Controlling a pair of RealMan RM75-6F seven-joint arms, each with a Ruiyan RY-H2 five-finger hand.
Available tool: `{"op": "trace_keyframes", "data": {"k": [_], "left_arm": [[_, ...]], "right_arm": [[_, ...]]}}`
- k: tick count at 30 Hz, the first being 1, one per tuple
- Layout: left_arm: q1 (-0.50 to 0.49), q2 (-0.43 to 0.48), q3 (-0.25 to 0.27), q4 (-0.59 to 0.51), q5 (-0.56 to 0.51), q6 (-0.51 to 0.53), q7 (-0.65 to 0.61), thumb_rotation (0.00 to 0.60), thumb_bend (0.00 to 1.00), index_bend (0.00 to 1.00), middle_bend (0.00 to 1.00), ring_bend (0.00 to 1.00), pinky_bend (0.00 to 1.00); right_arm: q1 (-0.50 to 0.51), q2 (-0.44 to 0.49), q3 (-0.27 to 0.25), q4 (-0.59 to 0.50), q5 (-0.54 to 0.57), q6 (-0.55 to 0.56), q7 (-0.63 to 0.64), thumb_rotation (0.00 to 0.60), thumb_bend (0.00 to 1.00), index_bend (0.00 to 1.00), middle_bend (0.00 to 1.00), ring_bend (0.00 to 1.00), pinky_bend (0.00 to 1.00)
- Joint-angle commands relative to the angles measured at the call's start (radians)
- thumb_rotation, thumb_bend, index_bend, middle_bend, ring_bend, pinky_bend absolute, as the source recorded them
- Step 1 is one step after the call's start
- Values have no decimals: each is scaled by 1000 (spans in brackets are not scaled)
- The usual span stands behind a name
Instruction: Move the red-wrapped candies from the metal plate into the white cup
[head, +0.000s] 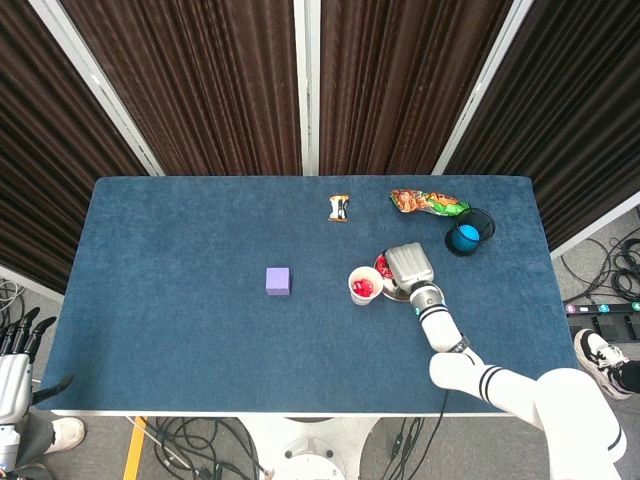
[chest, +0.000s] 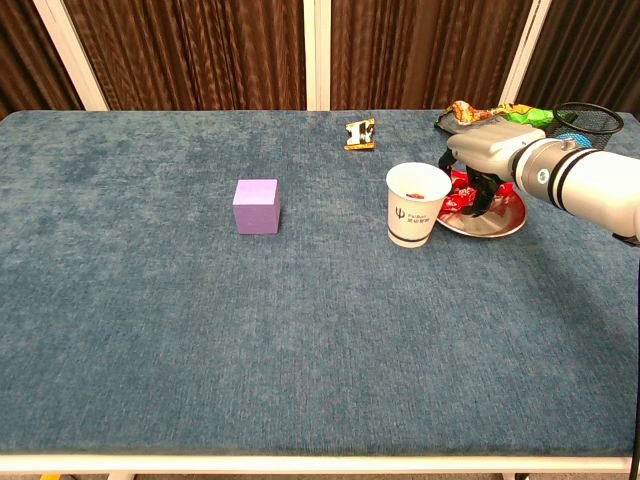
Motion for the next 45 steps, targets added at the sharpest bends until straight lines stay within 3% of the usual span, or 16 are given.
{"op": "trace_keyframes", "data": {"k": [1, 8, 17, 23, 39, 45], "left_arm": [[0, -1, 0, 1, -1, 0, -1, 600, 25, 208, 146, 119, 128], [2, -4, 1, 8, -4, -1, -6, 600, 25, 208, 146, 119, 128], [-5, -2, -6, 1, -3, -1, 2, 600, 25, 208, 145, 119, 128], [-7, 3, -7, -11, 4, 6, 10, 600, 25, 208, 146, 119, 128], [5, -8, -3, 13, -12, 3, -15, 600, 26, 208, 146, 119, 128], [4, -13, -4, 22, -11, 3, -21, 600, 26, 208, 146, 119, 128]], "right_arm": [[2, -5, 0, 7, 4, -4, -4, 600, 313, 480, 1000, 969, 1000], [-10, 20, 12, -27, -14, 13, 24, 600, 438, 547, 1000, 971, 1000], [-109, 274, 20, -367, -220, 221, 123, 600, 439, 547, 1000, 971, 1000], [-134, 375, 24, -539, -313, 254, 184, 600, 437, 550, 1000, 971, 1000], [-61, 247, 5, -468, -257, 156, 102, 600, 433, 438, 1000, 965, 1000], [-59, 247, 2, -470, -242, 155, 91, 600, 338, 335, 1000, 962, 1000]]}}
